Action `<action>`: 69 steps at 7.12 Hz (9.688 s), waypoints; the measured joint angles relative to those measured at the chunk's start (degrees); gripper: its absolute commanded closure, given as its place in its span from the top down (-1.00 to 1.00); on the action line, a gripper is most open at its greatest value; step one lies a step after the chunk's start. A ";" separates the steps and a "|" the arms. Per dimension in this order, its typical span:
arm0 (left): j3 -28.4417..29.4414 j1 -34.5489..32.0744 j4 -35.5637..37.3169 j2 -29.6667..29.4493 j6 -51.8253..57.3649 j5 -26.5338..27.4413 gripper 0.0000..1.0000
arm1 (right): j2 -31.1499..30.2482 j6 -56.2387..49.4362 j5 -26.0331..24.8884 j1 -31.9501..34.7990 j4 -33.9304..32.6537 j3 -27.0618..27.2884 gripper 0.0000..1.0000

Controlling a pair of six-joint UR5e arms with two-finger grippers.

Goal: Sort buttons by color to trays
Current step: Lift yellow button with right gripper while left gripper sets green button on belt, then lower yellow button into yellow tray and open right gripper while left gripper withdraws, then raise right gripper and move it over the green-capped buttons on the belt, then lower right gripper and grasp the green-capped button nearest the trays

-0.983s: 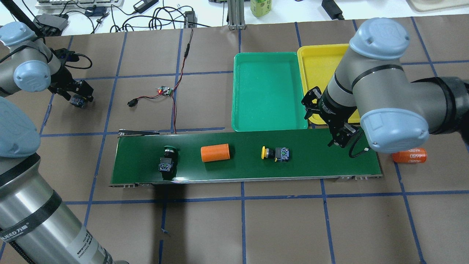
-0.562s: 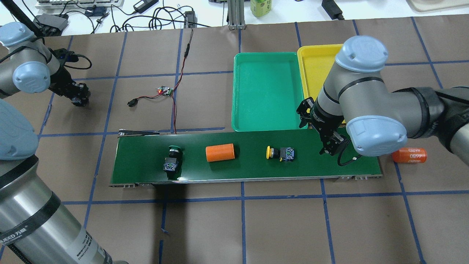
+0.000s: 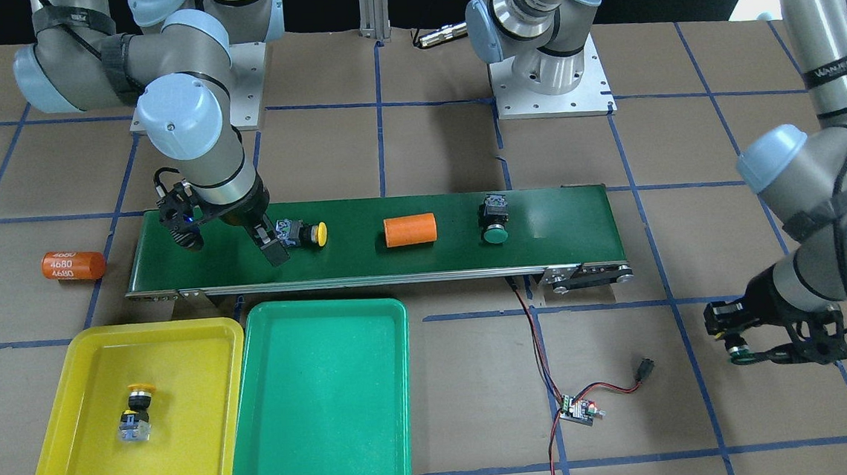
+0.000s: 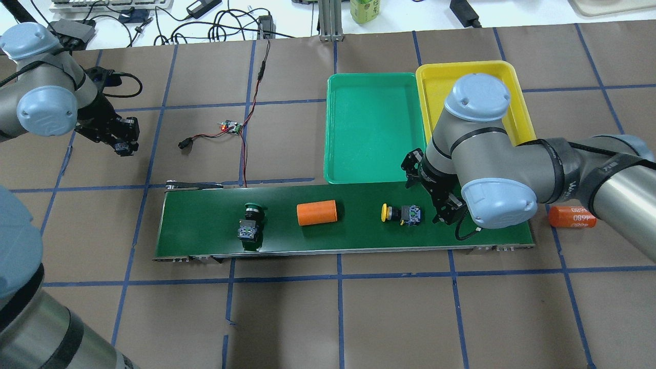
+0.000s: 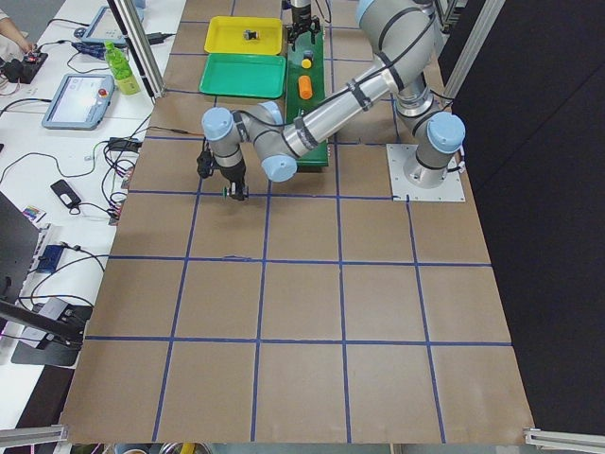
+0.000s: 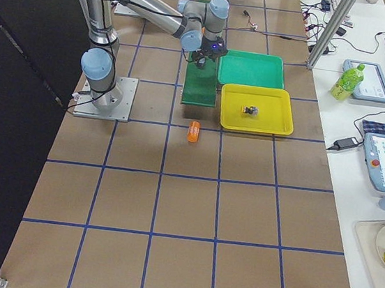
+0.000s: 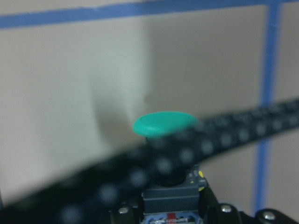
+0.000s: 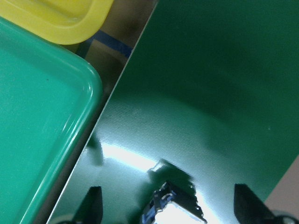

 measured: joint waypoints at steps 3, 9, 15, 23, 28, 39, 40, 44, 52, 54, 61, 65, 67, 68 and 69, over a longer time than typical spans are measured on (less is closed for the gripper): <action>-15.97 -7.92 -0.47 16.86 -11.00 -0.58 -1.00 | 0.25 -0.04 -0.09 0.05 -0.57 0.83 1.00; -27.20 -16.97 0.88 23.33 -17.65 -2.89 1.00 | 0.30 -0.19 -0.91 -0.35 -0.19 2.27 -0.99; -5.22 -16.68 -19.00 24.61 -17.99 -3.13 1.00 | 0.75 -7.13 -3.95 -1.33 0.07 -6.45 -1.00; 2.68 -17.96 -27.97 28.60 -18.04 -0.84 1.00 | 23.83 -50.26 -5.77 -11.46 -7.14 -25.52 1.00; 4.60 -17.84 -27.04 27.58 -17.38 -0.82 1.00 | 14.51 -59.34 -5.13 -10.94 6.88 -25.46 1.00; 4.71 -17.84 -26.32 27.61 -17.40 -0.85 1.00 | -2.59 -64.74 -5.02 -5.95 24.23 -23.61 1.00; 4.69 -17.84 -26.27 27.64 -17.40 -0.84 1.00 | -2.76 -64.84 -4.96 -6.33 24.49 -23.12 1.00; 4.67 -17.84 -26.24 27.79 -17.42 -0.85 1.00 | -4.11 -64.64 -1.68 -6.53 24.83 -22.30 1.00; 3.17 -19.48 -26.62 27.72 -16.56 -0.78 1.00 | -6.39 -64.31 -1.18 -5.92 24.11 -18.00 1.00; 2.51 -19.72 -26.52 27.82 -14.08 -1.17 1.00 | -6.25 -64.03 -0.96 -5.57 23.56 -17.49 1.00; 0.75 -19.16 -26.56 28.50 -16.28 -2.42 1.00 | 3.30 -52.12 -1.33 6.04 12.93 -14.79 1.00; 3.18 -18.88 -29.22 27.58 -19.04 -2.53 1.00 | 4.01 -48.09 -0.73 6.90 12.94 -10.16 1.00; 3.29 -18.89 -30.15 27.65 -19.58 -2.45 1.00 | 4.81 -48.41 0.06 6.92 12.93 -9.96 1.00; 3.28 -18.89 -30.17 27.71 -19.70 -2.48 1.00 | 5.42 -48.53 0.58 6.92 12.92 -9.90 1.00; 3.11 -18.92 -30.12 27.86 -19.74 -2.51 1.00 | 5.95 -48.48 0.83 6.92 12.93 -9.85 1.00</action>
